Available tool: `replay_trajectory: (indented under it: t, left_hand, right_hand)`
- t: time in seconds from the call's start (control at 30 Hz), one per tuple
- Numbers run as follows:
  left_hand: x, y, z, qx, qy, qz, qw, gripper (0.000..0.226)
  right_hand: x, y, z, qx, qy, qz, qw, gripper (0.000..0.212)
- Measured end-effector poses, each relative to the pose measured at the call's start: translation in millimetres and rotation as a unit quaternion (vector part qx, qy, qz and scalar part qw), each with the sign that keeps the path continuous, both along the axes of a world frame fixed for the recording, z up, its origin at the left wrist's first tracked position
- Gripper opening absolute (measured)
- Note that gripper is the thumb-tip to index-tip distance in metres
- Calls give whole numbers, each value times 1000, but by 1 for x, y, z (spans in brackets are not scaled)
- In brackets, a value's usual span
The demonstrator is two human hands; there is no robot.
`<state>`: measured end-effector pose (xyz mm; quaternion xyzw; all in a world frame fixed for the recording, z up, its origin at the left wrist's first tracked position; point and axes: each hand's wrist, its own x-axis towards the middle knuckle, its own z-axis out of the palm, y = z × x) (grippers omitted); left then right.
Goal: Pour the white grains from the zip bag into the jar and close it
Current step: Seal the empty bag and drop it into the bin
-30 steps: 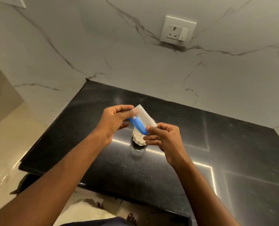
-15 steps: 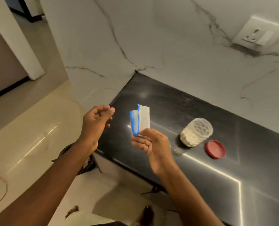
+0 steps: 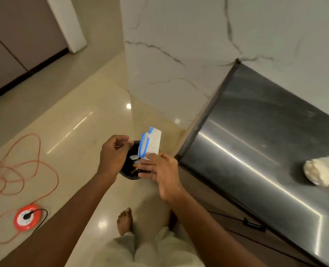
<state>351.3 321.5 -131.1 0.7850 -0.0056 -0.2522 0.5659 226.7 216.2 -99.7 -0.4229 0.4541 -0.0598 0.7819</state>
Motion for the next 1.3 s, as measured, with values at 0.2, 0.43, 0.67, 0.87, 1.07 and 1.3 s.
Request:
replay_trajectory:
  t: [0.2,0.43,0.67,0.87,1.07,1.3]
  left_hand:
    - [36,29,-104,56,39,41,997,11]
    - [52,40,-232,59,49,42,996,13]
    - [55,48,-292,43,65,11,997,18]
    - [37,51,-236,51,67,4,996,18]
    - [7,57,-112,49,38,-33,998,17]
    - [-36,57,10,6,-22,-91,996,17]
  right_hand:
    - [71,10,-158,21,161,46,986,33]
    - [121,1,-347,31,259,78,962,40]
    - [123,-6,-434,31,292,107,950,34]
    - [93,8,-368,-104,243,120,957,18]
    - [46,24,-201,-218,157,127,955,16]
    - [-14,28,-33,-321,72,107,938,21]
